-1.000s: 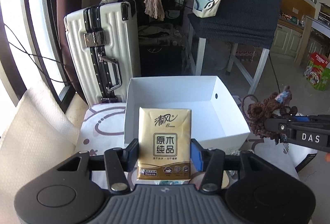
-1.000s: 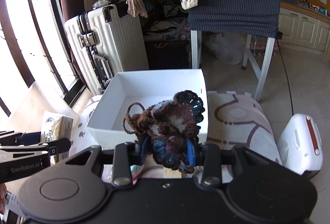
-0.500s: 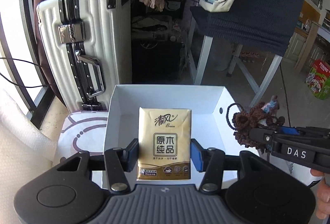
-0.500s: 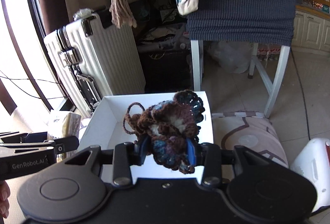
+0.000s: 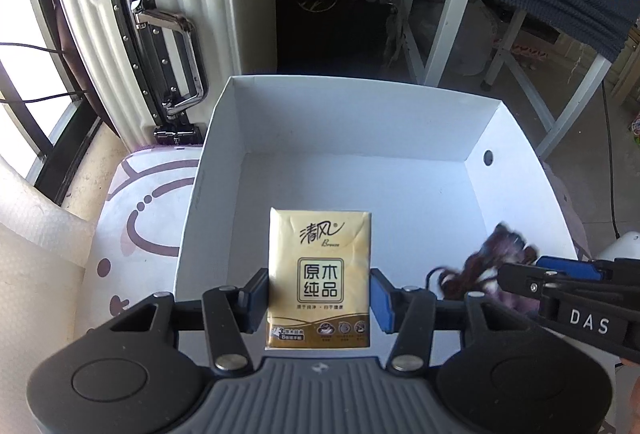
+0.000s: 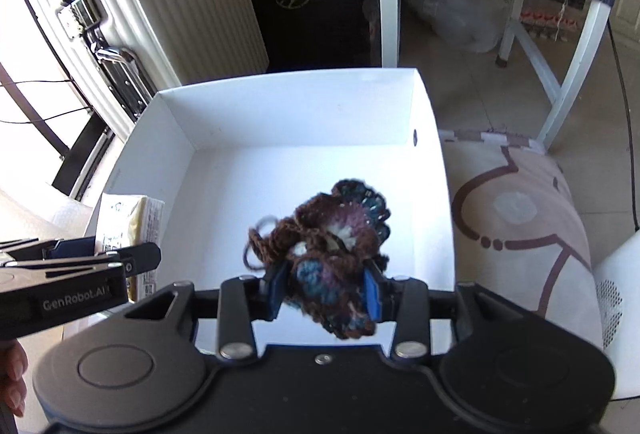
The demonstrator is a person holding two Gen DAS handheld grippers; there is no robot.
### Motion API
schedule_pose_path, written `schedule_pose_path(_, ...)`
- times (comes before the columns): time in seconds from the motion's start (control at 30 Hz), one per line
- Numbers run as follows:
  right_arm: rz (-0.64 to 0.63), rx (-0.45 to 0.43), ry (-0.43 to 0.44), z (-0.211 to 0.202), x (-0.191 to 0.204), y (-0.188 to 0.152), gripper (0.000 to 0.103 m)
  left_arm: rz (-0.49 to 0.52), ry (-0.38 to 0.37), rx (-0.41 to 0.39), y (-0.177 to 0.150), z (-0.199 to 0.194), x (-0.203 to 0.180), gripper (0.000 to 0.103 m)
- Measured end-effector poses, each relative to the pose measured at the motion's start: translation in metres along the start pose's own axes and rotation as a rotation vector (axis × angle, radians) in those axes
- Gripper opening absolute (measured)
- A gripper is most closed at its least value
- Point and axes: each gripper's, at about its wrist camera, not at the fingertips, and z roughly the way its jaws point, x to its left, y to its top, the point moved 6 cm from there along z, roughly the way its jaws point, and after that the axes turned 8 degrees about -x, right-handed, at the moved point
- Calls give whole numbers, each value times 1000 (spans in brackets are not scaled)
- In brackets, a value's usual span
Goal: Organize objects
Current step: 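Open the left tool to drop the tissue pack while the right tool drops the flower into the box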
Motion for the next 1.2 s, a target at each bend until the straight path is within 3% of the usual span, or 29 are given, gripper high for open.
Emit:
schedule_pose_path(0.2,-11,13,-6,6,2,0,37,-26,22,23,-2,12,2,54)
schedule_pose_path(0.33,-14,26,-12,7,-1,-2,38,-4,35,44,-6,16,-1,72)
schedule_pose_path(0.67,6,44,-32,6,-12,-3,39,13,69,84,-11,19,-1,72)
schedule_pose_path(0.87,7,42,-36,5,-13,-2,51,8,74,96,-13,19,2,74)
schedule_pose_path(1.1,7,23,-61,-1,-16,2,84,30,95,76,-11,10,6,91)
schedule_pose_path(1.2,1,17,-88,-4,-18,3,90,17,114,64,-9,4,10,100)
